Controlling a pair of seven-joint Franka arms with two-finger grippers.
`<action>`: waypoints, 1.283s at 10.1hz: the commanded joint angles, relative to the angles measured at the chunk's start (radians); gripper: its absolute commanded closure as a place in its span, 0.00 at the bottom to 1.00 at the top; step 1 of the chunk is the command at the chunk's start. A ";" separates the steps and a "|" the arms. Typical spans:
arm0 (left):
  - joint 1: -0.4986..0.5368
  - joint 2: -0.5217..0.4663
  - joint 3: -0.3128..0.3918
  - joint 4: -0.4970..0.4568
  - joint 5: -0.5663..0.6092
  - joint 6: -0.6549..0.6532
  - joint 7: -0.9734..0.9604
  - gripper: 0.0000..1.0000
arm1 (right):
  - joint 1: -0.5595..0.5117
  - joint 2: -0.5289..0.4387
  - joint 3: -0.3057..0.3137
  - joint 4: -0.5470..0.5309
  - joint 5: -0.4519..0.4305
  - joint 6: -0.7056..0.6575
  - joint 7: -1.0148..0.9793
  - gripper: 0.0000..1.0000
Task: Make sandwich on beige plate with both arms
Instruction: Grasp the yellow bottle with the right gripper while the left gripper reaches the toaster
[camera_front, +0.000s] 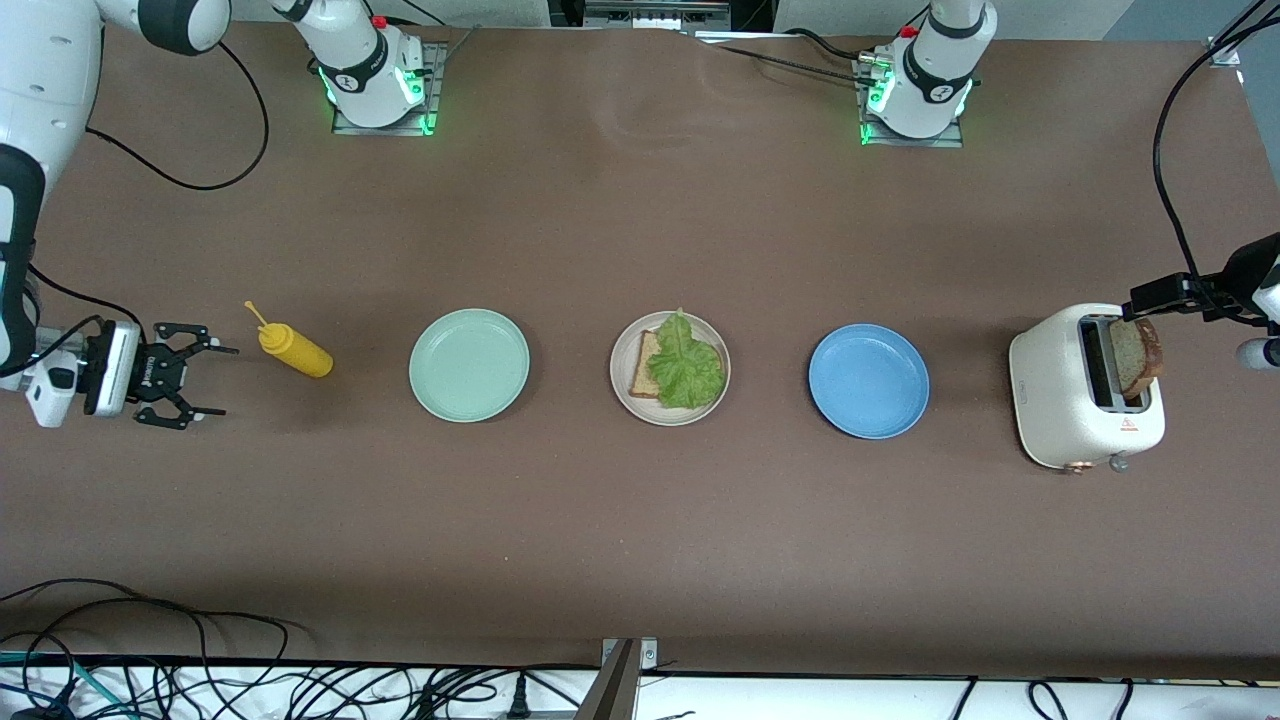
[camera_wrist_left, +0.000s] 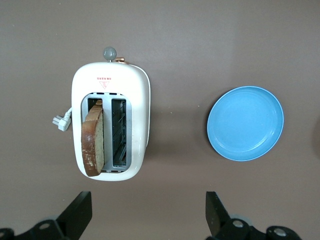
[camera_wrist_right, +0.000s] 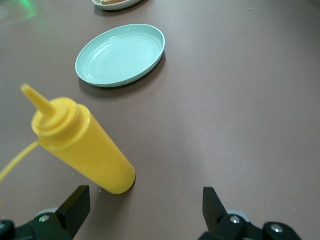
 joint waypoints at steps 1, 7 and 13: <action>-0.004 0.004 -0.003 0.023 0.032 -0.021 0.013 0.00 | -0.037 0.073 0.013 0.015 0.090 -0.067 -0.136 0.00; -0.001 0.006 -0.001 0.019 0.041 -0.022 0.018 0.00 | -0.115 0.162 0.100 0.015 0.153 -0.138 -0.286 0.00; -0.010 0.004 -0.004 0.023 0.043 -0.022 0.011 0.00 | -0.193 0.193 0.176 0.015 0.141 -0.213 -0.296 0.00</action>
